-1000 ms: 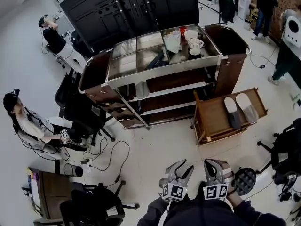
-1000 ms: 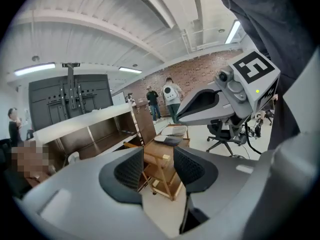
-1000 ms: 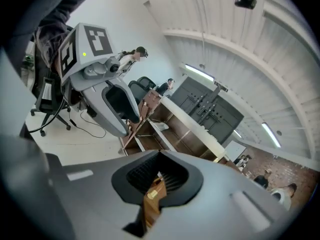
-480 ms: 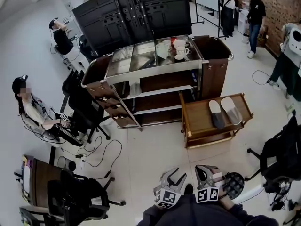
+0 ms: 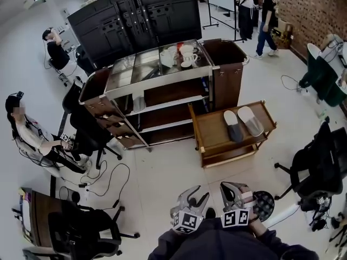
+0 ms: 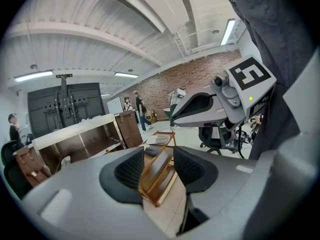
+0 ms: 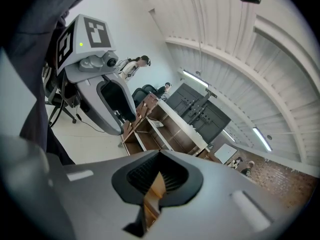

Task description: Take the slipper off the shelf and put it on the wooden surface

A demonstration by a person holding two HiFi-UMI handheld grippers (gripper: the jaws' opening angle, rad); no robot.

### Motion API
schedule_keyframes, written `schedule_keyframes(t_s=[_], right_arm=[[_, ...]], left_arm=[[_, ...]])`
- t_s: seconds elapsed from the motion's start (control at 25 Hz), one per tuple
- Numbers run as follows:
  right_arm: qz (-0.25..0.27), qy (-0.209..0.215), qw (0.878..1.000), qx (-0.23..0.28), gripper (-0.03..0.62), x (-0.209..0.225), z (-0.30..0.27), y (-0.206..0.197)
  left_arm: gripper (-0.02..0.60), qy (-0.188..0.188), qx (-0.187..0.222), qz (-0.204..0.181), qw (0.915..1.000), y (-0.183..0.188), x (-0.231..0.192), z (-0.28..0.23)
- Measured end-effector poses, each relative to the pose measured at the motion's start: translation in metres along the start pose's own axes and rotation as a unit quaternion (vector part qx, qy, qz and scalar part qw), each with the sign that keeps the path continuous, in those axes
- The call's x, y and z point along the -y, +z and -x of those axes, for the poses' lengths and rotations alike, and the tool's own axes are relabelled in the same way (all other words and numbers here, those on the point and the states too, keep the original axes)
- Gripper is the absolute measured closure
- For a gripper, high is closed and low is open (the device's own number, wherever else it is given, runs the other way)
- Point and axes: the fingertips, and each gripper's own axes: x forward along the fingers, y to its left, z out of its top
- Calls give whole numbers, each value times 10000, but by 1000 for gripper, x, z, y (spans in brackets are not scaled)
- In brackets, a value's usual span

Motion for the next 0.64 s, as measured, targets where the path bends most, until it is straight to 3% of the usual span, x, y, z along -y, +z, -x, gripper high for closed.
schedule_keyframes(t_s=[0.28,0.64], right_arm=[[-30,-192,9998,-110,594,13,13,-14],[-13,-383,9991,-166,594,35,15,-24]], left_arm=[[388,-62,78,48,9999,8,14,-9],[388,-88,223,-160,9996,30,10,-30]])
